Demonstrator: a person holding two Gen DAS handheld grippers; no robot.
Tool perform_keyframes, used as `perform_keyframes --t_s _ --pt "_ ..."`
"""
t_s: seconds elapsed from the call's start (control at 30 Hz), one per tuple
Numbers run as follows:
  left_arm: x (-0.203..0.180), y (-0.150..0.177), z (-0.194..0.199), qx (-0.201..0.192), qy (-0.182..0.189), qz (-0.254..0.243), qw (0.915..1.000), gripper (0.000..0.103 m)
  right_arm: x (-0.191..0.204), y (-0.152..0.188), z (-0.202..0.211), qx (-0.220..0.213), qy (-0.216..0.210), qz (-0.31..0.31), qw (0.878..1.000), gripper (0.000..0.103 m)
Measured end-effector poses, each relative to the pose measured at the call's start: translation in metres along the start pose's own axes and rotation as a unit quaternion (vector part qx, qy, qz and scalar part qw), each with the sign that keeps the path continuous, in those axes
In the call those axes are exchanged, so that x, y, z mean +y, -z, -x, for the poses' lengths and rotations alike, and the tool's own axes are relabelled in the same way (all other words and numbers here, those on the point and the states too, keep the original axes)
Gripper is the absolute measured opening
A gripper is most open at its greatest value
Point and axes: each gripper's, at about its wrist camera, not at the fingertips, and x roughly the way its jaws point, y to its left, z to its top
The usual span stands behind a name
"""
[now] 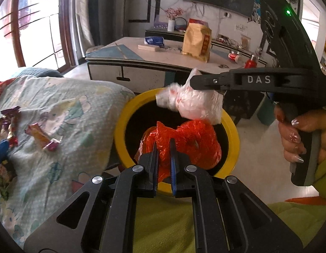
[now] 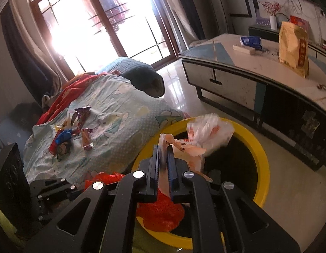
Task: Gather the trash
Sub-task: 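Open the left tool to drop the red mesh bag into the bin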
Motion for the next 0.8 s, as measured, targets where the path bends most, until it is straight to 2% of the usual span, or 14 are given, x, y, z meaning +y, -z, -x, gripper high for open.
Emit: perform_keyframes --t_s 0.13,0.2,0.23,0.3,0.37,0.47,0.53,0.57,0.6,0.8 --pt "0.000 -0.001 -0.010 0.009 0.007 0.002 0.9999 0.006 -0.004 -0.001 -0.003 0.000 0.018 -0.005 1.000 0.017" --pt "0.000 -0.002 -0.015 0.011 0.012 0.006 0.9998 0.007 -0.006 -0.002 -0.002 -0.006 0.029 -0.010 1.000 0.031" --pt "0.000 -0.003 -0.017 0.012 0.013 0.008 0.9998 0.009 -0.007 -0.002 -0.001 -0.009 0.031 -0.012 0.999 0.032" --pt "0.001 -0.004 -0.019 0.010 0.016 0.016 0.9997 0.027 -0.012 -0.005 0.001 -0.015 0.037 -0.020 0.999 0.034" --pt "0.004 -0.005 -0.019 0.006 0.018 0.027 0.9994 0.037 -0.016 -0.006 0.004 -0.026 0.042 -0.028 0.998 0.037" --pt "0.007 -0.005 -0.015 -0.003 0.014 0.036 0.9992 0.061 -0.018 -0.008 0.007 -0.036 0.049 -0.030 0.998 0.039" --pt "0.010 -0.005 -0.010 -0.012 0.013 0.044 0.9989 0.068 -0.017 -0.008 0.007 -0.041 0.051 -0.031 0.997 0.044" --pt "0.012 -0.006 -0.006 -0.020 0.009 0.047 0.9986 0.079 -0.016 -0.008 0.008 -0.044 0.053 -0.030 0.997 0.050" --pt "0.013 -0.006 -0.002 -0.026 0.007 0.050 0.9984 0.086 -0.015 -0.007 0.009 -0.049 0.055 -0.026 0.997 0.053" --pt "0.022 -0.011 0.015 -0.059 -0.009 0.072 0.9956 0.092 -0.007 -0.007 0.014 -0.063 0.065 -0.012 0.996 0.061"
